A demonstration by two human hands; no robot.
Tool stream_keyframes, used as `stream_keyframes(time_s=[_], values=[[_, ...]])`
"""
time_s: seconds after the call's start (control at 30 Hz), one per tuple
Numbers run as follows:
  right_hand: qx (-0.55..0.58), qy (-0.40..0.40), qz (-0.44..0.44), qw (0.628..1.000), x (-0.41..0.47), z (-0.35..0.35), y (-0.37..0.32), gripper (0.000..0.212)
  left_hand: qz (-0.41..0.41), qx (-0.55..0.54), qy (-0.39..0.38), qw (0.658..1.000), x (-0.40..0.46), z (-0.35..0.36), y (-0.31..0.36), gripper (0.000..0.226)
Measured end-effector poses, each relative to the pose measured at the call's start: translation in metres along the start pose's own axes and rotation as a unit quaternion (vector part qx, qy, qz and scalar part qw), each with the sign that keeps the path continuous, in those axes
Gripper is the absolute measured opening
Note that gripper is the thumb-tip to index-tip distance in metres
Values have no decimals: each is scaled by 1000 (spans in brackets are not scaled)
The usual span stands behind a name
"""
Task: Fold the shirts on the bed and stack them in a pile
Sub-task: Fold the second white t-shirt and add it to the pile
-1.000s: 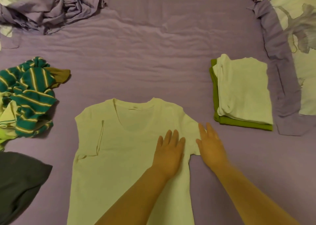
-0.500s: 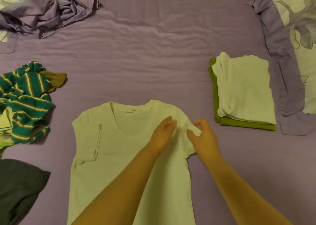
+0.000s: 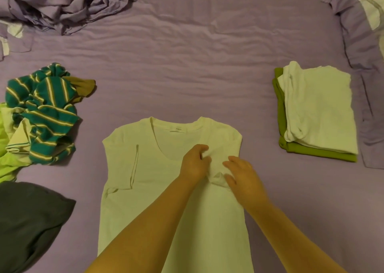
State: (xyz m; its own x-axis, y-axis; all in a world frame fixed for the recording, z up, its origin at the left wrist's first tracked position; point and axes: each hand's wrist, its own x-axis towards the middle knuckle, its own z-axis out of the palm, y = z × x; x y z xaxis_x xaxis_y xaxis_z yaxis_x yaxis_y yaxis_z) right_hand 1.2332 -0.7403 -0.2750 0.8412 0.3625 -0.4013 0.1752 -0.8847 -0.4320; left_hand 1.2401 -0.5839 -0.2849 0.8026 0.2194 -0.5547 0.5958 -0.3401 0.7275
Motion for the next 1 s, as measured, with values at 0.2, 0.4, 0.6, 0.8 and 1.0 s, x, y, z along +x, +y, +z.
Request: stream_keyframes(time_s=[0.2, 0.4, 0.6, 0.8, 1.0], values=[[-185, 6, 9, 983, -15, 37, 11, 60, 51, 105, 80, 990, 0, 0, -8, 14], [-196, -34, 39, 979, -8, 25, 18, 82, 247, 263, 170, 917, -14, 1, -8, 23], [-211, -42, 48, 975, -2, 22, 23, 105, 190, 537, -68, 819, -13, 0, -41, 76], [-201, 3, 22, 979, -15, 24, 5, 91, 141, 530, -59, 834, -32, 5, -35, 73], [-215, 78, -141, 963, -74, 67, 1, 75, 87, 469, -58, 877, -110, 2, -64, 59]])
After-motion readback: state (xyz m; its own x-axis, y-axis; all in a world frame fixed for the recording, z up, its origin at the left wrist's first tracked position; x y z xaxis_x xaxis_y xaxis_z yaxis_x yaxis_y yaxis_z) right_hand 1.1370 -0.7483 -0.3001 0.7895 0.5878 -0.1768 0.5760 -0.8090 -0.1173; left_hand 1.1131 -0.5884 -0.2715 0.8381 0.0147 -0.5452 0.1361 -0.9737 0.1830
